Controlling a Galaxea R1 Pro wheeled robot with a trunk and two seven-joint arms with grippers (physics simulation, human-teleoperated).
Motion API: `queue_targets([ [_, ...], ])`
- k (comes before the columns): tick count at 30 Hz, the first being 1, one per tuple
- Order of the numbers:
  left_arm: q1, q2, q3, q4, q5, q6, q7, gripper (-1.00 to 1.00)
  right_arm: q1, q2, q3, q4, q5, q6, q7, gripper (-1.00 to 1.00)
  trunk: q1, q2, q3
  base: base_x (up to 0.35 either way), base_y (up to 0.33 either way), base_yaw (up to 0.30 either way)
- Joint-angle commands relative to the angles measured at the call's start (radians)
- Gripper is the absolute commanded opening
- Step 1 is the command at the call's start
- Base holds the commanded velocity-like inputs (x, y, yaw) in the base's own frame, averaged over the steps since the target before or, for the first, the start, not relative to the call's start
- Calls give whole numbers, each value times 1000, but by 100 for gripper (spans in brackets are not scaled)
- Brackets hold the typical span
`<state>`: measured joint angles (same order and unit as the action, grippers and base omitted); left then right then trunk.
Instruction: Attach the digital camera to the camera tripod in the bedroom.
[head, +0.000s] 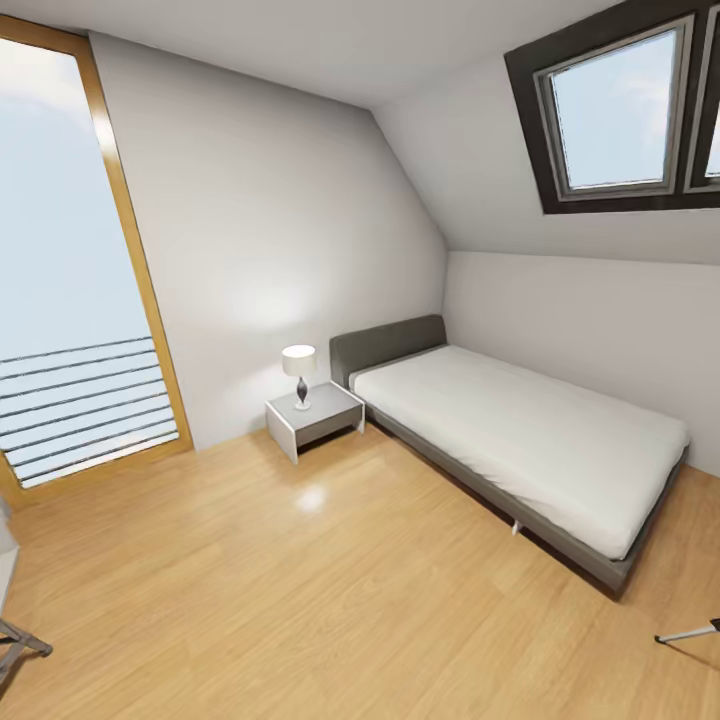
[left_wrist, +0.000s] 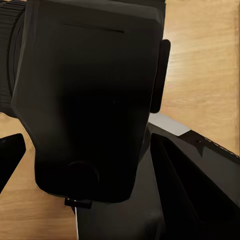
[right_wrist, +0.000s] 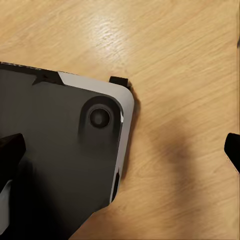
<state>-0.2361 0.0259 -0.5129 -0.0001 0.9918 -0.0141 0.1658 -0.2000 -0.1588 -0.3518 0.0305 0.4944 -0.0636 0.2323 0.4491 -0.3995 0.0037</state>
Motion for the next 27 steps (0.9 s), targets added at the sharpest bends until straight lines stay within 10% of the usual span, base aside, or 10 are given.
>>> queue_targets([
  [1, 0, 0, -9, 0, 7, -1, 1, -100, -1, -1, -8, 3, 9, -5, 1, 100, 1, -1, 0, 323, 0, 0],
  [27, 0, 0, -9, 0, 7, -2, 1, -100, -1, 3, -7, 3, 9, -7, 0, 100, 1, -1, 0, 323, 0, -17],
])
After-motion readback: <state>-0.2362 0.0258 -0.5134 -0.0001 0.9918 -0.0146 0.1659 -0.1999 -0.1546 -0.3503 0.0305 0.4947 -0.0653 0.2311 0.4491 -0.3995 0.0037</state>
